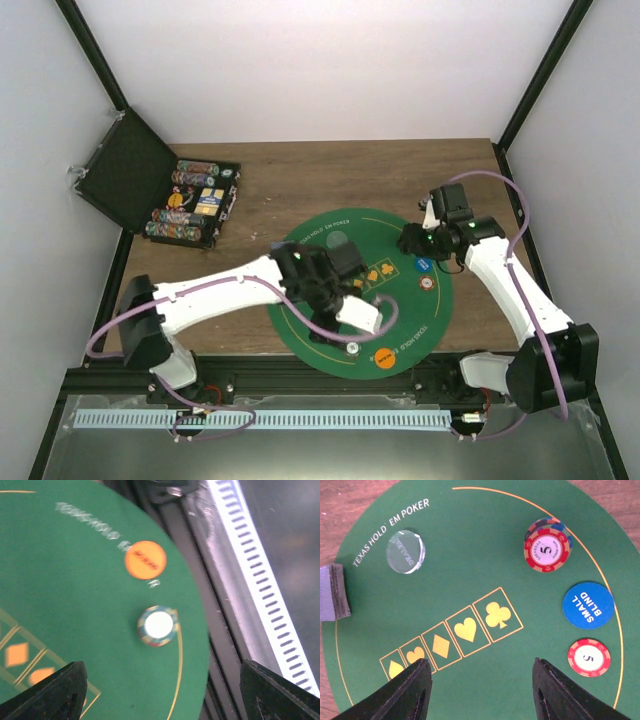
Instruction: Distribute texas hold em gaming equipment
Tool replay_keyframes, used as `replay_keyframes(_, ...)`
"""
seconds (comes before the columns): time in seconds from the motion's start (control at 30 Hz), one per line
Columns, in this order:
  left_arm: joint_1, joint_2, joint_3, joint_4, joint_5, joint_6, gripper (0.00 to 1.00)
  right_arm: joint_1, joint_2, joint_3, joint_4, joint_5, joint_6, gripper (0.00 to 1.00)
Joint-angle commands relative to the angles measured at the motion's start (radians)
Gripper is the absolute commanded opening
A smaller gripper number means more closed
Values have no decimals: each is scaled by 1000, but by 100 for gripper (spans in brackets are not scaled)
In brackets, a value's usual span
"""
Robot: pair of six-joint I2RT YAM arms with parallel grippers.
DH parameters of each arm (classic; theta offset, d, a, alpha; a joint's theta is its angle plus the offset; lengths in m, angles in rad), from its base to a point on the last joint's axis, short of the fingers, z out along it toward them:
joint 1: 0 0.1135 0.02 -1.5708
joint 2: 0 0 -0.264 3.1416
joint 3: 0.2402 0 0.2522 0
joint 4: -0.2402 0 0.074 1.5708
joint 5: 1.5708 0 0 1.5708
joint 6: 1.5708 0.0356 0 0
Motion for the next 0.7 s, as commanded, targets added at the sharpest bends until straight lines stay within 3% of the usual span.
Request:
replay_keyframes(0.0,191,-68,54,-94,109,-55,85,14,3,58,-15,-28,12,57)
replay_keyframes(0.2,588,-104,3,19,98,-184,83,173,65,75,48,-19,93,56)
replay_keyframes(0.3,746,-6,50,36,130,-281,73,293,160,101,136,-34,128,54)
replay_keyframes(0.47,926,174,124,61,257,-397,51,409,363,183,363,-188,161,51)
replay_keyframes(0.6,1026,239,144,88,284,-467,50,494,567,364,334,-81,147,54)
replay_keyframes(0.67,1085,233,144,85,295,-464,51,532,655,462,285,-13,137,63)
